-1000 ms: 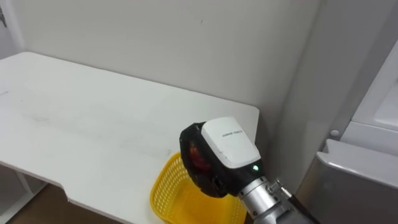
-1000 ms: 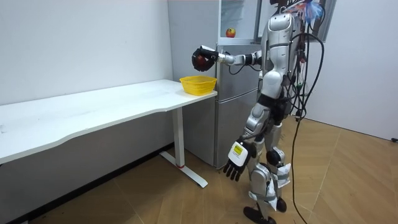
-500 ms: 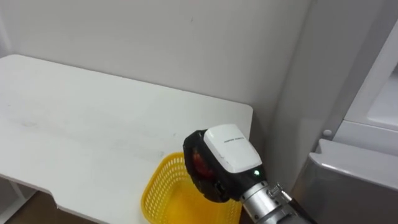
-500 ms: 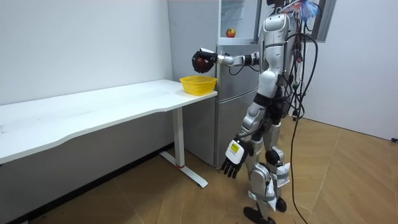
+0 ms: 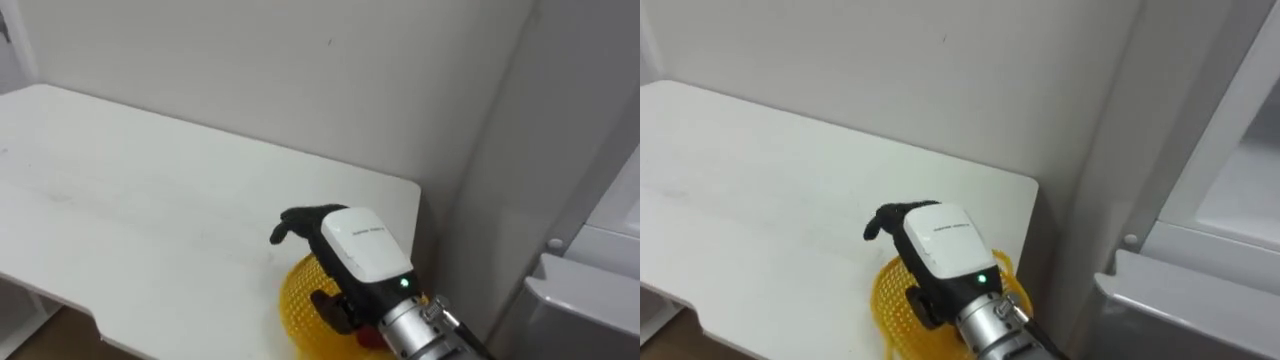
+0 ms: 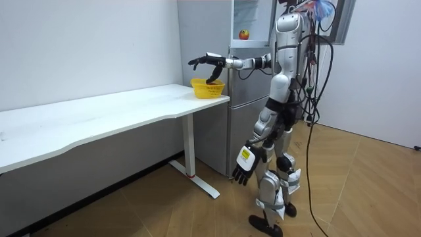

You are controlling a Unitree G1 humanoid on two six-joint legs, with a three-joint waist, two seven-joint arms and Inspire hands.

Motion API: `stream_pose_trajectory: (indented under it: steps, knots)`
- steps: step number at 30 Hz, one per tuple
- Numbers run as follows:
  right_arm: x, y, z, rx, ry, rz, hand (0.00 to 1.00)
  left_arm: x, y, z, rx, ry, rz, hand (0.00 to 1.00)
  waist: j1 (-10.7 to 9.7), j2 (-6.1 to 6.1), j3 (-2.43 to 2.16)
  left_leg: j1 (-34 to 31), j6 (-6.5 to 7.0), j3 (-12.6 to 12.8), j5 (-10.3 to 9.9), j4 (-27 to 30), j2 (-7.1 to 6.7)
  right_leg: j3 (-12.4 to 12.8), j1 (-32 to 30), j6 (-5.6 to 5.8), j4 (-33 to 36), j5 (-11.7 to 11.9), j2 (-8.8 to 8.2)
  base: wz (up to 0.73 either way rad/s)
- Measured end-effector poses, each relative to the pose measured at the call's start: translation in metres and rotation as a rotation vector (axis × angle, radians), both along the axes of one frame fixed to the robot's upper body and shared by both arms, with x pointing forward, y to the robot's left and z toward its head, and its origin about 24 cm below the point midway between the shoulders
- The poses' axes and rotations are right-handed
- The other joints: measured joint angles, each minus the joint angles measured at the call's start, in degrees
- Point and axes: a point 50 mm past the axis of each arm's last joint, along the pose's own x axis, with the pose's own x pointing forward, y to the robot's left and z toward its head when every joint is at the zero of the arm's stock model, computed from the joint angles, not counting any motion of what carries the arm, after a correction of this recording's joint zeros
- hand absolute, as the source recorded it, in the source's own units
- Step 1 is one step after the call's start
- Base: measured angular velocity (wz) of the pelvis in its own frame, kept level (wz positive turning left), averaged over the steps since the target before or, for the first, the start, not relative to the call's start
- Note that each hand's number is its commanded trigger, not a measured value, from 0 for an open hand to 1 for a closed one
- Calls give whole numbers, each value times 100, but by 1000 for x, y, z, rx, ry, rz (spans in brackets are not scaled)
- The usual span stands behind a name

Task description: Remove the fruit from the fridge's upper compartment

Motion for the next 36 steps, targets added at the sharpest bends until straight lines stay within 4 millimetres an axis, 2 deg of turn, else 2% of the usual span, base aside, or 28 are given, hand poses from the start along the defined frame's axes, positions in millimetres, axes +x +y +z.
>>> stream_pose_trajectory:
  steps: [3, 6, 11, 17, 24, 32, 36]
  knots:
    - [0, 0, 0, -2, 0, -1, 0, 1, 0, 0, -1, -1, -1, 0, -16, 18, 8, -23, 57, -6, -37, 5, -12, -27, -11, 23, 3, -19, 0, 0]
    - [0, 0, 0, -1, 1, 0, 0, 0, -2, -1, -8, 4, -2, 0, -11, 25, 4, -45, 76, -8, -51, 67, -25, -141, -6, 23, 19, -19, 3, 0]
    - [0, 0, 0, -7, 9, 3, 0, -1, -2, -1, -17, 14, -3, 0, -9, 32, -3, -60, 88, -6, -56, 147, -42, -150, -7, 22, 77, -18, -20, 0]
    - [0, 1, 0, -6, 9, 3, 0, -1, -2, -1, -17, 15, -3, 0, -12, 31, -42, -66, 93, -4, -59, 198, -44, -169, 2, 21, 94, -18, -26, 0]
    - [0, 1, 0, -6, 8, 4, 0, -2, -2, -1, -17, 21, -1, 0, -53, 79, -113, -63, 93, 52, -59, 211, -38, -299, 7, 16, 95, -15, -37, -1]
    - [-1, 1, 3, 5, -2, 8, 0, -2, -1, -1, -26, 24, 10, 0, -110, 94, -108, 8, 93, 146, -59, 157, -32, -222, 8, 16, 98, -15, -38, -6]
    - [-7, -1, 19, 68, -58, 13, 0, -3, -1, -1, -32, 20, 38, 0, -160, 136, -83, 22, 97, 175, -62, 156, -31, -200, 6, 16, 98, -15, -36, -3]
